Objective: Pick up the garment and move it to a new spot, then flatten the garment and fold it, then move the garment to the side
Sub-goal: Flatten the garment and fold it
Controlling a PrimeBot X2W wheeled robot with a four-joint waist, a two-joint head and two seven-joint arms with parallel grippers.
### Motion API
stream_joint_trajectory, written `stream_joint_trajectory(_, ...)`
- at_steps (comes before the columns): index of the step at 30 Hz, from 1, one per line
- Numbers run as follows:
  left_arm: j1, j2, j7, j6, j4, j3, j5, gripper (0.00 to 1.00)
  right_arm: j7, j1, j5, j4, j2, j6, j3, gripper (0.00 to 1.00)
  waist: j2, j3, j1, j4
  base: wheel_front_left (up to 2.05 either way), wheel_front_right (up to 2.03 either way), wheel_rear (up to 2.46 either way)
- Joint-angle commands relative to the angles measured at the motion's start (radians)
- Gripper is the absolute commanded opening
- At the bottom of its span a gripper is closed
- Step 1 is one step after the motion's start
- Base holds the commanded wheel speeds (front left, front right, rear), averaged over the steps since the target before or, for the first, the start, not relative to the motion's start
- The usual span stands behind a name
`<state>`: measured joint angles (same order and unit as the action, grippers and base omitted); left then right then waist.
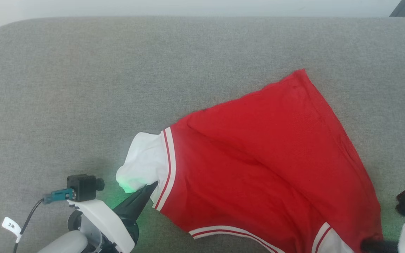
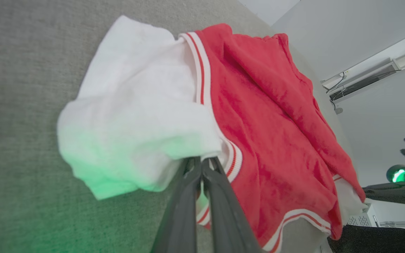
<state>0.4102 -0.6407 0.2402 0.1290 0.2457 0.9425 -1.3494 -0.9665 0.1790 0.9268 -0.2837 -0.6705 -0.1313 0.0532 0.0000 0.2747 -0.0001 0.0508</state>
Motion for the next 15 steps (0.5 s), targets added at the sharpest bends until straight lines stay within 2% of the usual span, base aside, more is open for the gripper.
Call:
stream_joint_trajectory(1, -0.014, -0.002, 0.000, -0.003, 0.001, 0.000, 0.001, 0.00, 0.011, -0.018, -0.003, -0.017, 0.004, 0.001, -0.023, 1.00, 0.0000, -0.003, 0.0001, -0.001, 0.00, 0.00, 0.00)
stream_joint_trajectory(6, -0.019, 0.001, 0.004, -0.003, -0.004, -0.004, 0.000, 0.00, -0.022, -0.030, 0.028, -0.108, -0.010, 0.001, -0.140, 1.00, 0.0000, -0.006, 0.0001, 0.005, 0.00, 0.00, 0.00)
stream_joint_trajectory(10, -0.006, 0.010, 0.007, -0.002, -0.009, -0.004, 0.011, 0.00, -0.027, -0.120, 0.027, -0.152, -0.015, 0.001, -0.245, 1.00, 0.0000, 0.011, 0.0001, 0.020, 0.00, 0.00, 0.00)
stream_joint_trajectory(13, 0.010, 0.020, 0.007, -0.002, -0.010, -0.004, 0.022, 0.00, 0.026, -0.254, -0.036, -0.119, -0.003, 0.001, -0.244, 1.00, 0.0000, 0.038, 0.0001, 0.034, 0.00, 0.00, 0.00)
stream_joint_trajectory(15, 0.025, 0.035, 0.003, -0.002, -0.006, 0.001, 0.029, 0.00, 0.048, -0.338, -0.098, -0.075, -0.019, 0.001, -0.177, 1.00, 0.0000, 0.056, 0.0001, 0.048, 0.00, 0.00, 0.00)
